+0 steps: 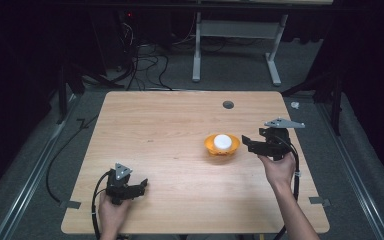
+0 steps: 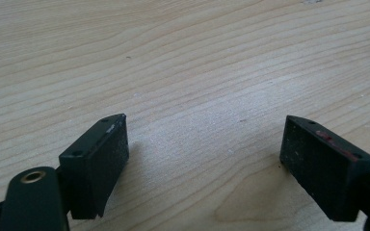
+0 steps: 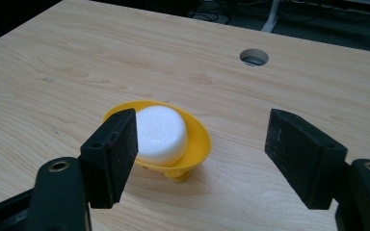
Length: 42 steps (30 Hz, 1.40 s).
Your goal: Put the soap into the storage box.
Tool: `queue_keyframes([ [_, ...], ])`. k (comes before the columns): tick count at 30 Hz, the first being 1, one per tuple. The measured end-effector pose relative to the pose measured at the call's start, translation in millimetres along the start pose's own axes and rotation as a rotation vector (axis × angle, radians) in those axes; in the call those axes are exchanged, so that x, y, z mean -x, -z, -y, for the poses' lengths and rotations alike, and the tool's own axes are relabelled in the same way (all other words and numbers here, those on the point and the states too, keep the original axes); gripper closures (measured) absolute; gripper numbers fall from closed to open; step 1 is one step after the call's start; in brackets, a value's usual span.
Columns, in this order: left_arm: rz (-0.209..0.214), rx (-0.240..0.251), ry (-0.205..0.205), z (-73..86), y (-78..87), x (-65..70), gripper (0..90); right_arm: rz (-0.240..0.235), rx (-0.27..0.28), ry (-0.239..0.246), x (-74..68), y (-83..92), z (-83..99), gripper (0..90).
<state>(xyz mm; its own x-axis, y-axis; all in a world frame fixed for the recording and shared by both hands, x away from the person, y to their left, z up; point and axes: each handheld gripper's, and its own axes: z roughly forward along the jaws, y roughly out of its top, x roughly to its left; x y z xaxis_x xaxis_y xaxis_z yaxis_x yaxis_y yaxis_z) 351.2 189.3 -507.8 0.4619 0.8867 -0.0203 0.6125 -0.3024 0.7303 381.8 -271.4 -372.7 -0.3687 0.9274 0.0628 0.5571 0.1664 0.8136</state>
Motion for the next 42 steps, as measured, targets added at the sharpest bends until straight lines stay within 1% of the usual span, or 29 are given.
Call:
queue_keyframes([
  [2, 0.000, 0.000, 0.000, 0.0, 0.0, 0.0, 17.8, 0.002, 0.006, -0.013, 1.8, 3.5, 2.7, 28.2],
  [4, 0.000, 0.000, 0.000, 0.0, 0.0, 0.1, 17.8, 0.002, 0.010, -0.016, 3.6, 5.4, 4.4, 28.2],
  [12, -0.004, 0.002, 0.000, 0.1, -0.3, 0.5, 17.4, 0.010, 0.003, -0.015, 8.3, 9.8, 10.6, 28.5],
  [16, -0.003, 0.003, -0.001, 0.1, -0.3, 0.6, 17.3, 0.013, 0.006, -0.024, 11.1, 13.6, 14.6, 28.5],
  [24, -0.003, 0.002, -0.001, 0.1, -0.2, 0.6, 17.2, 0.015, 0.012, -0.019, 11.7, 18.7, 17.7, 28.6],
  [28, -0.003, 0.002, -0.001, 0.2, -0.2, 0.7, 17.2, 0.016, 0.015, -0.027, 11.7, 22.3, 20.1, 28.7],
  [37, -0.003, 0.002, -0.001, 0.2, -0.2, 0.8, 17.1, 0.016, 0.025, -0.028, 13.5, 29.4, 28.8, 28.9],
  [38, -0.003, 0.002, -0.001, 0.2, -0.1, 0.8, 17.2, 0.017, 0.024, -0.037, 13.5, 30.3, 29.9, 28.9],
  [42, -0.003, 0.002, -0.001, 0.2, -0.1, 0.8, 17.2, 0.017, 0.025, -0.040, 14.0, 32.2, 34.2, 29.0],
])
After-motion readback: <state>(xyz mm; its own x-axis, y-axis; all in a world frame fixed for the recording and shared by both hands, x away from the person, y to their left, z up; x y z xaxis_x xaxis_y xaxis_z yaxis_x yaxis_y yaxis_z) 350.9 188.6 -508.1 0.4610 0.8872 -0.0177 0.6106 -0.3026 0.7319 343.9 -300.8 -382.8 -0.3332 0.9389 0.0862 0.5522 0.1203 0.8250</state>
